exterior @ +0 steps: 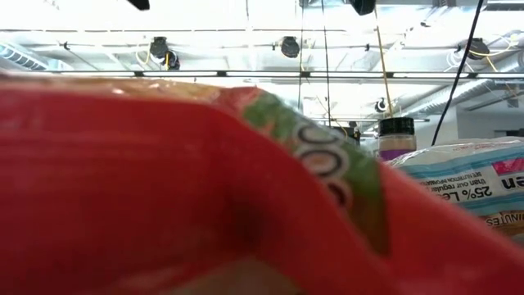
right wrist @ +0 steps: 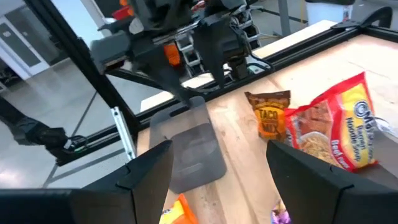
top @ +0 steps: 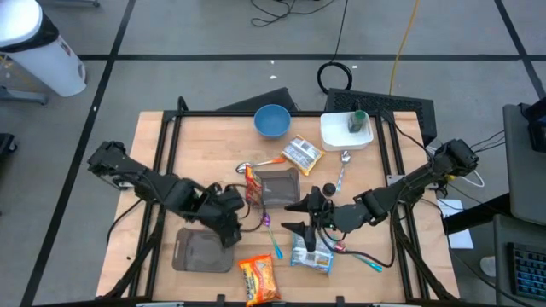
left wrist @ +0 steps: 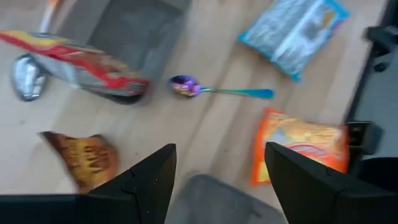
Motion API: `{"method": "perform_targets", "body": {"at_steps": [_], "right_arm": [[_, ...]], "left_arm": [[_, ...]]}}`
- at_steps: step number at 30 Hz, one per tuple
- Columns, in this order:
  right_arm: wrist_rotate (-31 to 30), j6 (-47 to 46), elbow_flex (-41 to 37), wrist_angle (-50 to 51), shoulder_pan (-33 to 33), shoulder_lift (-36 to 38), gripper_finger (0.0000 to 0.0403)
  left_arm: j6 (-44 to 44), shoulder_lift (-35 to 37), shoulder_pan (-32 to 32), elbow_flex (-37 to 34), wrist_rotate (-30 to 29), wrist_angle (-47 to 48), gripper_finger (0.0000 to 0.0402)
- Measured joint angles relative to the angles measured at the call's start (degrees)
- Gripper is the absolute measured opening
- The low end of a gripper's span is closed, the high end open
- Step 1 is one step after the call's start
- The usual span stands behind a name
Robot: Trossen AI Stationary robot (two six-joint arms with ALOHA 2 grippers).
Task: Pick & Place Food Item
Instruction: Put the left blue spoon into the bottom black bin
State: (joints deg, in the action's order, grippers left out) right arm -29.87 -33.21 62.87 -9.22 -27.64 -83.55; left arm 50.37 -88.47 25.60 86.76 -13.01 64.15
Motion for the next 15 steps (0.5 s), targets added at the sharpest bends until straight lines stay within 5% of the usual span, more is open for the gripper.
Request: {"method": "perform_targets", "body": {"at_steps": [6,15], "right_arm": [[0.1,0.0,0.0,2.1,0.2,0.0,0.0251],[0.2,0.8,0.0,4.2,0.7,0.3,0.0251]], "left_arm": [[-6.1,2.1,-6.5,0.0,1.2,7.0,0.0250],[-18.7,5.4,-17.6,0.0,7.5,3.7,0.0250]]}}
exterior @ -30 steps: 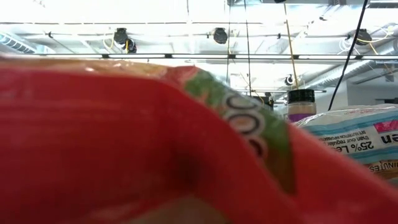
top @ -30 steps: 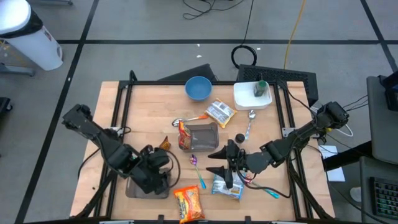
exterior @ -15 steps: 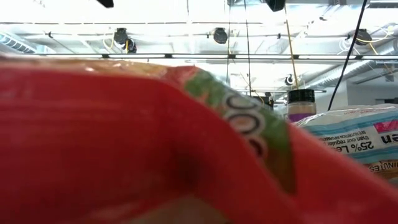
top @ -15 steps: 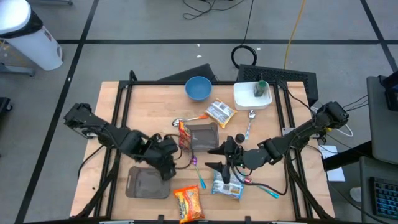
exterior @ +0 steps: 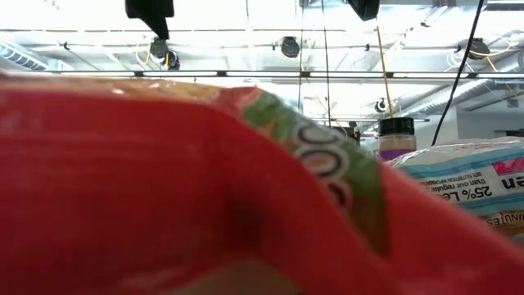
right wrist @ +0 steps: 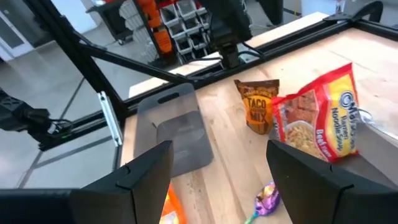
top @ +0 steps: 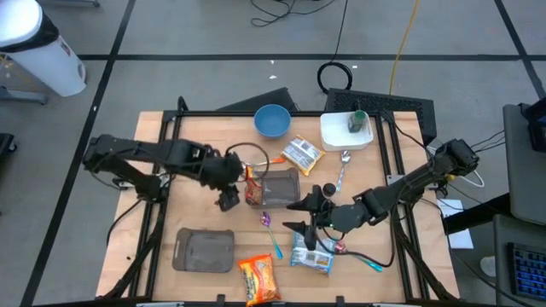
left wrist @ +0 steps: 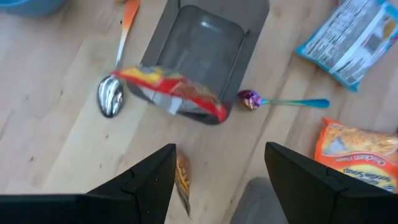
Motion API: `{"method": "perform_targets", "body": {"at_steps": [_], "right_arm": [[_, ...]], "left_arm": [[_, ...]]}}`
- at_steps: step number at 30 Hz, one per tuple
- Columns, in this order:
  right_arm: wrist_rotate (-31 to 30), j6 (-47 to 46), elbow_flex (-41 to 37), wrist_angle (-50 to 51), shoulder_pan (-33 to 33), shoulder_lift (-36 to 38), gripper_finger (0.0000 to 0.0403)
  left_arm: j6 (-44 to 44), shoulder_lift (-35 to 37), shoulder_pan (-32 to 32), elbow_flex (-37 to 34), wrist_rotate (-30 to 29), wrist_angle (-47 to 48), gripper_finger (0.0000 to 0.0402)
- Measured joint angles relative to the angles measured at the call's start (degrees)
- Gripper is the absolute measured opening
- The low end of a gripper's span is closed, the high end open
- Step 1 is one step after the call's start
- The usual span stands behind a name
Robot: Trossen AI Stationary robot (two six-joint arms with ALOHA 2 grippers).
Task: Pick & Place Food Item
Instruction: Put the left blue spoon into the bottom black bin
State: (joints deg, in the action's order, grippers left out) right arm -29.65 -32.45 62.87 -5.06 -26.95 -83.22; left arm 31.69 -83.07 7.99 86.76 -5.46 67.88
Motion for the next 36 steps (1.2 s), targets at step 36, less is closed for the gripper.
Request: {"method": "perform_targets", "body": {"at_steps": [36], "right_arm": [[-0.5,-2.5,0.0,10.1,3.9,4.8,0.0251]], "left_arm": [[47.4,-1.5,18.4,-27.8,-9.1,-43.8,0.0250]]}}
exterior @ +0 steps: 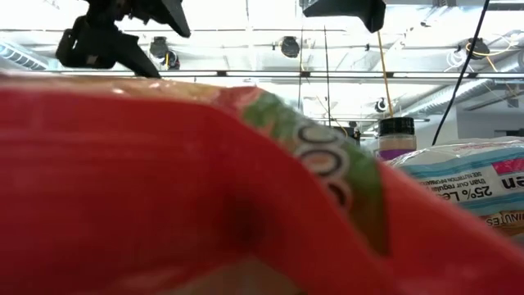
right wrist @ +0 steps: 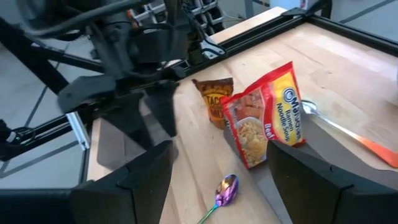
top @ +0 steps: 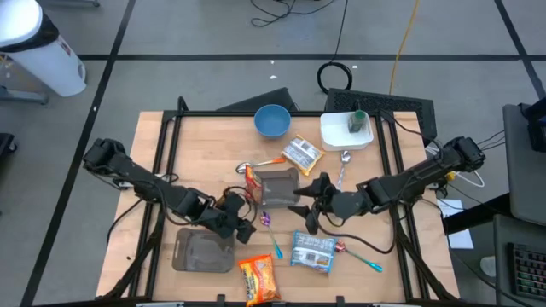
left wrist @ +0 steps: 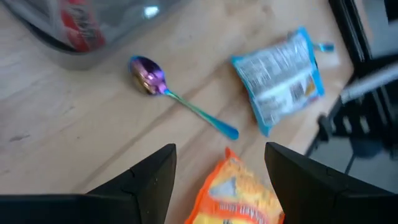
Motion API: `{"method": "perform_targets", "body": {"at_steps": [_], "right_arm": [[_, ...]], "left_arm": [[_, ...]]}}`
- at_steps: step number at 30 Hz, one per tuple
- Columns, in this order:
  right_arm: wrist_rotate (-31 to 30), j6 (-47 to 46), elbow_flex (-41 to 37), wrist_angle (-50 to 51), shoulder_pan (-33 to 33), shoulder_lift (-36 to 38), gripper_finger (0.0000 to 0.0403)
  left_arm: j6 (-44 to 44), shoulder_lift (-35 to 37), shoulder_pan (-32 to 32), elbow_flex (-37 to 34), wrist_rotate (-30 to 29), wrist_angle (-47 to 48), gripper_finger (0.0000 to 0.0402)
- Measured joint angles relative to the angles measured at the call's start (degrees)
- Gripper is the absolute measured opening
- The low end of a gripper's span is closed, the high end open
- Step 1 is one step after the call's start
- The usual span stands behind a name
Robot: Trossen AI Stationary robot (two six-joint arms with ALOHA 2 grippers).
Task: Pick & Place Food Item
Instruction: Put the left blue spoon into the bottom black bin
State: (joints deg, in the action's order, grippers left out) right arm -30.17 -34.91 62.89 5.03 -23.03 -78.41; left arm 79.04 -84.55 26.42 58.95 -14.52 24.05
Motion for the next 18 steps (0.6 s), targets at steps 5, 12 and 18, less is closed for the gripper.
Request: {"method": "perform_targets", "body": {"at_steps": [5,12,18], "right_arm": [[0.0,-0.4,0.0,0.0,-0.7,0.0,0.0251],[-0.1,-0.5,0.0,-0.1,-0.7,0.0,0.0251],[-0.1,-0.5,0.0,0.0,-1.1,0.0,0.0251]], "left_arm": [[1.3,-2.4,-1.2,-0.4,-0.7,-2.1,0.0250],[2.8,-8.6,-2.5,-0.4,4.5,-6.0,0.0250],[5.9,-10.0,-3.2,-0.4,4.0,-6.2,0.0250]]}}
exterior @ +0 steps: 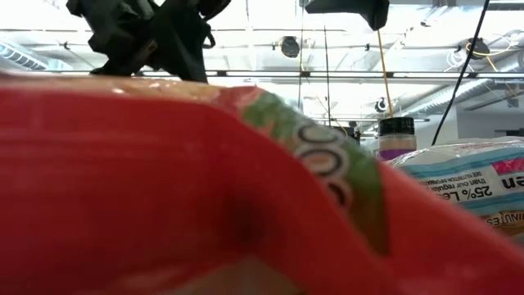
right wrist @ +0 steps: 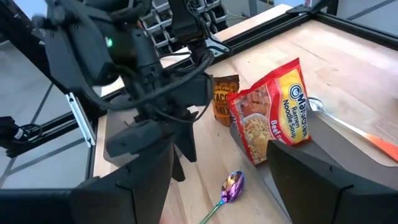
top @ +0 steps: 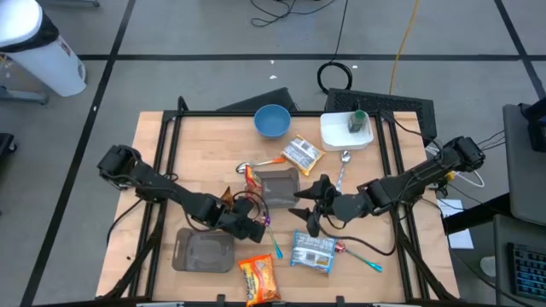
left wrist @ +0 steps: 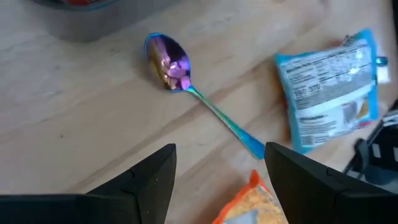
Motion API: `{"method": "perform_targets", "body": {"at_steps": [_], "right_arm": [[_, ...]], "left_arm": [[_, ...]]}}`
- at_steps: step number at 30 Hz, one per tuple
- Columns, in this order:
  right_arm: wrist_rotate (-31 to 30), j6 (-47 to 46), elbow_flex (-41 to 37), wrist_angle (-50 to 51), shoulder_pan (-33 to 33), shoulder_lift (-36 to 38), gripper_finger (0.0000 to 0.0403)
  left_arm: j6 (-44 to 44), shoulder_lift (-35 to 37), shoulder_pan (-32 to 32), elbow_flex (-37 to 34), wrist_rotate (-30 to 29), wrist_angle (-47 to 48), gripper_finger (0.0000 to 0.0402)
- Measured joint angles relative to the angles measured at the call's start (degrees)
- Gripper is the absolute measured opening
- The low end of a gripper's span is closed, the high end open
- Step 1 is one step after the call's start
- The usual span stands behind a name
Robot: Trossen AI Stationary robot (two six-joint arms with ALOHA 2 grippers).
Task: Pick & Place Food Item
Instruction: Put the left blue spoon into the bottom black bin
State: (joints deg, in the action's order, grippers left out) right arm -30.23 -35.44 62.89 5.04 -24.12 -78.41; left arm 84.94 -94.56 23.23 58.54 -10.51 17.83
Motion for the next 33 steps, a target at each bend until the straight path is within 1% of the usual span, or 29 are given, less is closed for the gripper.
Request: {"method": "perform_targets", "body": {"at_steps": [4,6,9,11,13,14,16,17,18,19,22,25,29,33], "right_arm": [[0.0,0.4,0.0,0.6,0.0,0.0,0.0251],[0.0,1.1,0.0,1.4,0.0,0.0,0.0251],[0.1,1.8,0.0,3.3,0.0,0.0,0.0251],[0.6,1.7,0.0,5.4,0.0,0.0,0.0251],[3.9,1.7,0.0,7.2,0.0,0.0,0.0251],[6.6,1.6,0.0,7.8,0.0,0.0,0.0251],[11.5,1.6,0.0,8.0,0.0,0.0,0.0251],[13.5,1.0,0.0,7.7,0.0,0.0,0.0251],[14.3,-0.1,0.0,7.2,0.0,0.0,0.0251],[14.3,-2.1,0.0,6.7,-0.1,0.0,0.0251],[11.1,-9.0,0.0,2.8,0.0,-1.1,0.0250],[10.8,-10.6,0.2,-3.7,0.2,-3.3,0.0244],[12.0,-13.9,0.2,-8.5,1.2,-7.8,0.0231],[15.2,-16.4,1.9,-10.5,2.9,-12.0,0.0214]], "left_arm": [[-0.3,0.0,-1.2,0.0,0.0,-1.0,0.0250],[-2.4,0.0,-1.6,0.5,1.1,-2.4,0.0250],[-8.1,0.0,-2.0,2.3,3.9,-1.6,0.0250],[-11.8,0.5,-2.0,4.2,4.9,1.9,0.0250],[-15.0,1.2,-2.0,7.1,4.7,7.2,0.0250],[-16.7,1.8,-1.6,8.9,4.1,10.5,0.0250],[-20.3,3.2,-0.9,12.6,1.7,16.9,0.0250],[-22.6,4.0,-0.3,14.6,0.4,18.7,0.0250],[-25.1,5.0,0.5,16.5,-1.0,19.7,0.0250],[-27.4,6.1,1.1,18.3,-2.4,20.4,0.0250],[-32.8,9.8,2.8,23.0,-6.7,21.9,0.0250],[-36.4,13.4,4.0,26.0,-10.8,23.8,0.0250],[-39.2,18.6,5.4,27.0,-17.3,24.5,0.0250],[-39.8,22.3,8.0,27.0,-21.2,28.1,0.0250]]}}
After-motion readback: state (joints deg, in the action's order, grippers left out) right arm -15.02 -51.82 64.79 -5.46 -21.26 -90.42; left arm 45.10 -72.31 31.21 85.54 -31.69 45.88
